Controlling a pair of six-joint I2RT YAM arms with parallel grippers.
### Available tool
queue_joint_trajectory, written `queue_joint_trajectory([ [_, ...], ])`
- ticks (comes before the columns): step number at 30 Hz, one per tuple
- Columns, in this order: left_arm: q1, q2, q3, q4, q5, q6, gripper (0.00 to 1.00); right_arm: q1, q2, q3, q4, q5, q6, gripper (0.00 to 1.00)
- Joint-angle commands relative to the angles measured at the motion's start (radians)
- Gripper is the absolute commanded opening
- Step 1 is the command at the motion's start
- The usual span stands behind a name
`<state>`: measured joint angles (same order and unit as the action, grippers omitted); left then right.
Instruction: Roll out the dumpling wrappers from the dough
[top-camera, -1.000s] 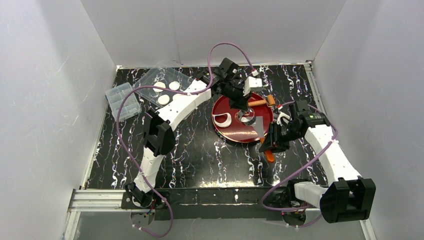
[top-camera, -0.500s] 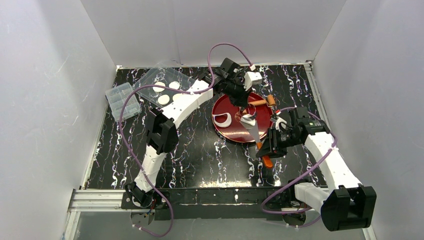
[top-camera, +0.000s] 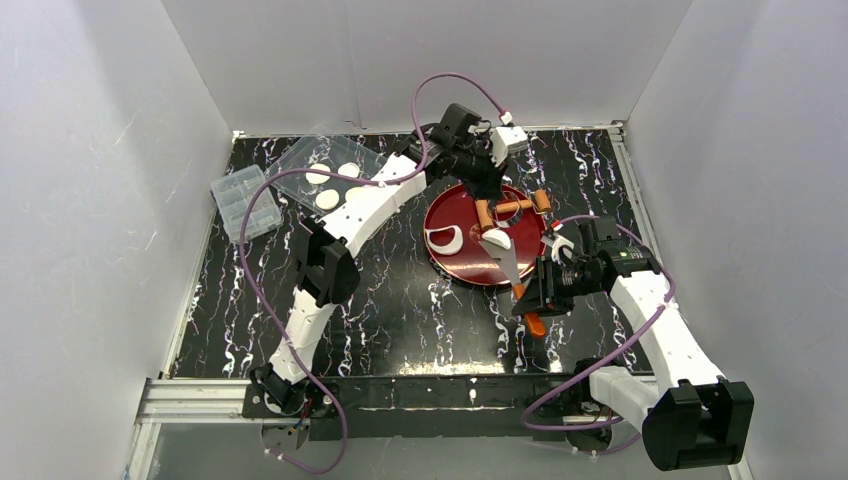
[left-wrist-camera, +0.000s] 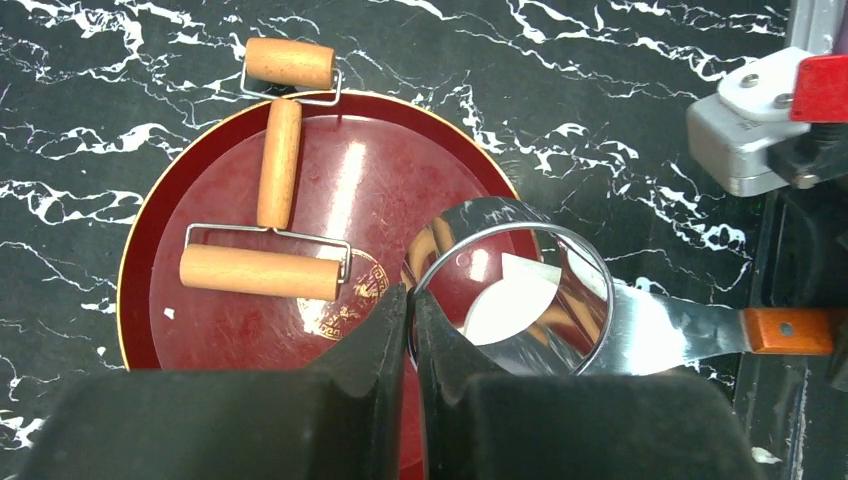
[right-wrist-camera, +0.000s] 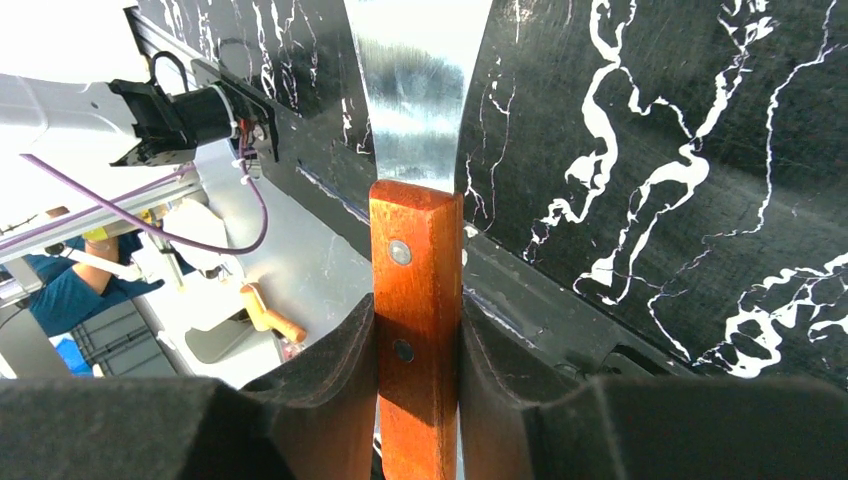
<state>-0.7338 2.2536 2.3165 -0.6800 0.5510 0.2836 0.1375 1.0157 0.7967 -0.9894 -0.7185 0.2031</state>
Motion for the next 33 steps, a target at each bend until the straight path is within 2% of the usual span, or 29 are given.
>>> queue_joint_trajectory([
  [1,0.005,-0.061,0.005,-0.022,0.046,-0.019,0.00,-0.001,-0.012,0.018,0.059,0.000,-0.018,0.01],
  [4,0.014,-0.060,0.033,-0.023,0.022,-0.039,0.00,-0.001,-0.007,0.026,0.062,0.010,-0.028,0.01],
  [9,0.084,-0.016,0.219,-0.041,-0.061,-0.115,0.00,-0.001,-0.003,0.049,0.061,0.032,-0.045,0.01],
  [14,0.105,-0.083,0.227,-0.101,-0.105,-0.070,0.00,-0.001,0.008,0.061,0.101,0.066,-0.029,0.01],
  [16,0.106,-0.118,0.194,-0.147,-0.125,-0.023,0.00,-0.001,0.017,0.081,0.118,0.083,-0.017,0.01],
  [19,0.116,-0.185,0.057,-0.180,-0.177,0.049,0.00,-0.001,0.032,0.133,0.130,0.090,-0.003,0.01],
  [24,0.154,-0.255,-0.106,-0.205,-0.124,0.085,0.00,-0.002,0.063,0.174,0.137,0.105,-0.003,0.01],
  [29,0.148,-0.273,-0.208,-0.171,-0.105,0.091,0.00,-0.003,0.085,0.221,0.166,0.142,0.013,0.01],
  [33,0.083,-0.252,-0.279,-0.116,-0.125,0.110,0.00,-0.003,0.113,0.275,0.172,0.179,0.026,0.01],
])
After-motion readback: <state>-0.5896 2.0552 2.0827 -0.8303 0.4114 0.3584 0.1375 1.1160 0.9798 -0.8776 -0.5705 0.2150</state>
